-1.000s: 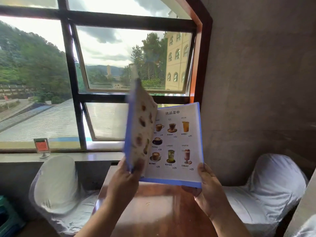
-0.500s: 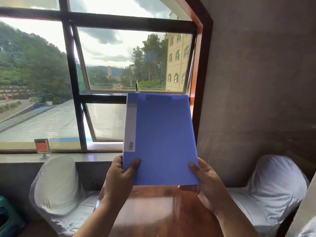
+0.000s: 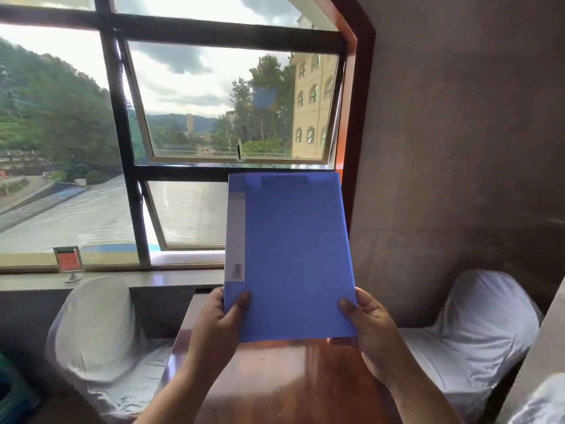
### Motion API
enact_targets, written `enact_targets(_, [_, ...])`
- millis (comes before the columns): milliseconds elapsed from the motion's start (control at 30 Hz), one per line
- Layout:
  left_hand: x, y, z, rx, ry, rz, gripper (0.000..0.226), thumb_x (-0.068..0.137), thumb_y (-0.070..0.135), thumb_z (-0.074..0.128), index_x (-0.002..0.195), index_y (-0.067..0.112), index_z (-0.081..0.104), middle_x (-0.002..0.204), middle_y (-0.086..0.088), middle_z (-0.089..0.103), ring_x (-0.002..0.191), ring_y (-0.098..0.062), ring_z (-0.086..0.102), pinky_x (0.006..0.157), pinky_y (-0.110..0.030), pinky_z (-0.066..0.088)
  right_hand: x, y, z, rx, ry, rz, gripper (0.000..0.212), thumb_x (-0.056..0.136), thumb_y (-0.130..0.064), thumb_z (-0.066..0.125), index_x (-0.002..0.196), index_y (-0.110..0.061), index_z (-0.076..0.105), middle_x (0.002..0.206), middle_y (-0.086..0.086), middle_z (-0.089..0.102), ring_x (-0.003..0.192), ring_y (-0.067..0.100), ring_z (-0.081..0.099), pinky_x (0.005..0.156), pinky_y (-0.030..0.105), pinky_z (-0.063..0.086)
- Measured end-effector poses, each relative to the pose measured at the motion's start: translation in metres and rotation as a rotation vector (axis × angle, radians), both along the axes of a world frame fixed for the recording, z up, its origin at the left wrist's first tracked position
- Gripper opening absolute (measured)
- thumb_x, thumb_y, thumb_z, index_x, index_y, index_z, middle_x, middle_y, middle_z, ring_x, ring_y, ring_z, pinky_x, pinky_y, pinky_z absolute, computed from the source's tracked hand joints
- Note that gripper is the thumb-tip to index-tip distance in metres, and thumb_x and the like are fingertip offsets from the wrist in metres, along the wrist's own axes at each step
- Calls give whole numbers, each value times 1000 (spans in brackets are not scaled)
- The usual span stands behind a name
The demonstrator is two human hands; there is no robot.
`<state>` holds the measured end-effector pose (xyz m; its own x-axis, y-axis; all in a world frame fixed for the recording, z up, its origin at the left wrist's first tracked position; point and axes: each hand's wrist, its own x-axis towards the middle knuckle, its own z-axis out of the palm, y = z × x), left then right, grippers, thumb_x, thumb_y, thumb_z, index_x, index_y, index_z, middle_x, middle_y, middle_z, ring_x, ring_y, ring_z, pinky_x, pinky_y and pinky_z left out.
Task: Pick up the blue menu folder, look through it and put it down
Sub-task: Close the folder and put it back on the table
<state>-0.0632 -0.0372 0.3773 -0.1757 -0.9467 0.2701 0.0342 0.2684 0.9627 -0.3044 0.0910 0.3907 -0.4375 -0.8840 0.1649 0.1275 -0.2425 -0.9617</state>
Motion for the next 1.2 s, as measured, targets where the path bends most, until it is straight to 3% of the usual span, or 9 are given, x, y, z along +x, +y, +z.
enact_targets(100, [-1,5,-57,200,-167,-182,22,94,28,76,105,9,78,96,-4,86,93,-24,81,76,-38,65,-18,19,-54,106,22,-41,24,92,-19,72,114,-16,79,110,16,84,92,31,80,68,40,66])
enact_targets(233, [10,39,-178,413,-500,-299,17,95,8,75,111,9,69,96,-5,85,79,-16,80,73,-39,66,-30,71,-169,491,194,-31,20,101,9,60,110,-4,73,108,15,84,94,27,80,85,37,65])
enact_targets(367, [23,104,-285,471,-858,-345,30,87,24,84,100,27,58,93,9,76,75,-6,75,63,-32,58,-17,130,-282,904,477,44,3,98,-6,69,97,-8,71,95,6,82,92,30,77,78,42,59])
enact_targets(533, [40,165,-374,588,-1142,-407,35,87,41,80,108,25,57,101,7,69,93,-20,69,79,-37,53,7,183,-376,1223,644,185,14,95,-28,70,95,-14,68,93,3,75,81,27,73,70,42,59])
enact_targets(633, [48,189,-405,622,-1249,-431,37,87,47,77,110,25,60,105,5,73,91,-20,68,76,-39,55,16,205,-413,1303,697,269,16,94,-37,68,87,-23,62,86,-6,68,74,19,68,59,36,51])
enact_targets(867, [52,219,-431,563,-1469,-526,43,88,56,73,107,19,59,108,-2,75,96,-27,72,74,-39,56,26,231,-442,1413,802,381,22,98,-43,64,100,-21,63,101,3,71,92,29,68,76,44,58])
enact_targets(967, [52,222,-430,488,-1556,-565,49,87,63,68,107,20,60,107,-1,75,98,-28,72,70,-37,51,26,235,-441,1451,922,368,30,99,-50,62,95,-22,52,91,0,62,84,28,65,64,39,50])
enact_targets(1100, [49,220,-428,433,-1647,-604,45,87,69,61,91,25,65,88,5,71,84,-24,70,64,-34,51,39,231,-430,1356,1187,302,30,100,-42,64,106,-17,47,91,3,66,76,30,69,50,35,42])
enact_targets(1200, [44,223,-430,420,-1671,-625,49,89,71,57,84,23,66,82,6,70,76,-19,69,64,-34,57,66,227,-429,1256,1102,398,31,102,-42,60,114,-15,50,107,9,68,91,35,70,60,39,49])
